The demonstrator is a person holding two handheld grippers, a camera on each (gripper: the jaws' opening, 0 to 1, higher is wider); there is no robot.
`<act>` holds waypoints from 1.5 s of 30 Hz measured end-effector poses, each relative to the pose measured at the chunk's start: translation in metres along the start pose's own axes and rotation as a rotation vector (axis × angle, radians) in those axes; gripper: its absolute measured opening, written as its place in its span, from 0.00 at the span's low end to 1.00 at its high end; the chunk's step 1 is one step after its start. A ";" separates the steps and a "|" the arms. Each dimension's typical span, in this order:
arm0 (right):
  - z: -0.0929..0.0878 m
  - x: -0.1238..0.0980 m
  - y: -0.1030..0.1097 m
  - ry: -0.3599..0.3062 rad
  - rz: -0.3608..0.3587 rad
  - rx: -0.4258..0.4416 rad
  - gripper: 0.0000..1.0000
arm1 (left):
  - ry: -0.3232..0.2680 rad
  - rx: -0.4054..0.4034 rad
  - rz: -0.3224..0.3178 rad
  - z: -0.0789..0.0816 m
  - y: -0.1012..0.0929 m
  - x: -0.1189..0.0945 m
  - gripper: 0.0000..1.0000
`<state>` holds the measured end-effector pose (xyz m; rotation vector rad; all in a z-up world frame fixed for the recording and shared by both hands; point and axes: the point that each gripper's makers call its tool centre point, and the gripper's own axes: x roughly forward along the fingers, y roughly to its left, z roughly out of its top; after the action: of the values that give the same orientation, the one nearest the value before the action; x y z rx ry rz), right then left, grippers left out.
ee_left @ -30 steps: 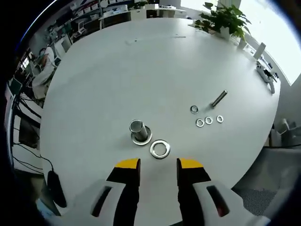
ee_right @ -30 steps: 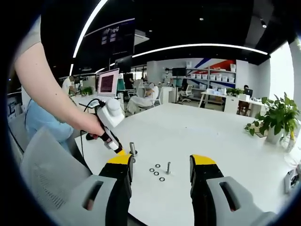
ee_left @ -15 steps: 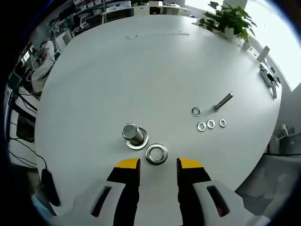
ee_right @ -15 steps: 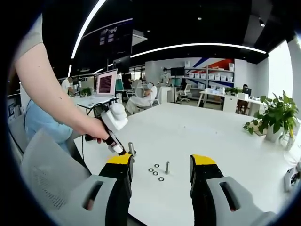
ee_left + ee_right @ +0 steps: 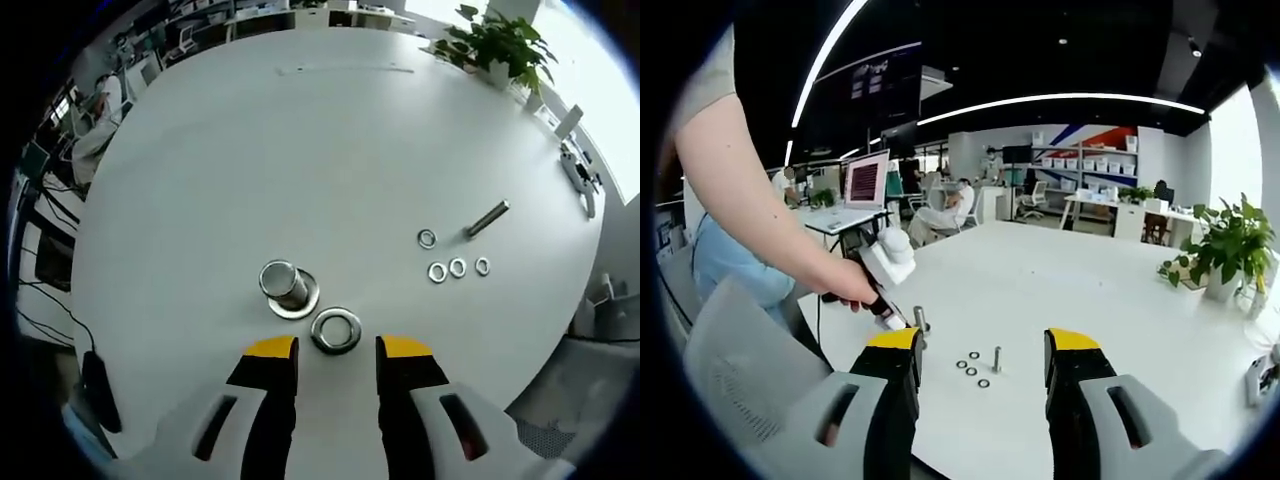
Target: Place the washer onto the threaded stud by aligning its center hole with the stud, sliding it down to the base, and recovering from edge contact or off-axis alignment until the washer reaches the visible bottom stop.
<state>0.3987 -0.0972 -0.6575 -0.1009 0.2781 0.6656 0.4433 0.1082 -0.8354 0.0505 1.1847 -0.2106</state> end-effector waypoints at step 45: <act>-0.002 -0.002 -0.013 0.001 -0.049 0.042 0.52 | 0.075 0.002 0.053 0.000 0.002 0.023 0.26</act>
<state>0.4047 -0.1090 -0.6590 -0.0671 0.2896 0.6108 0.4526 0.1071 -0.8570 0.0921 1.2560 -0.1642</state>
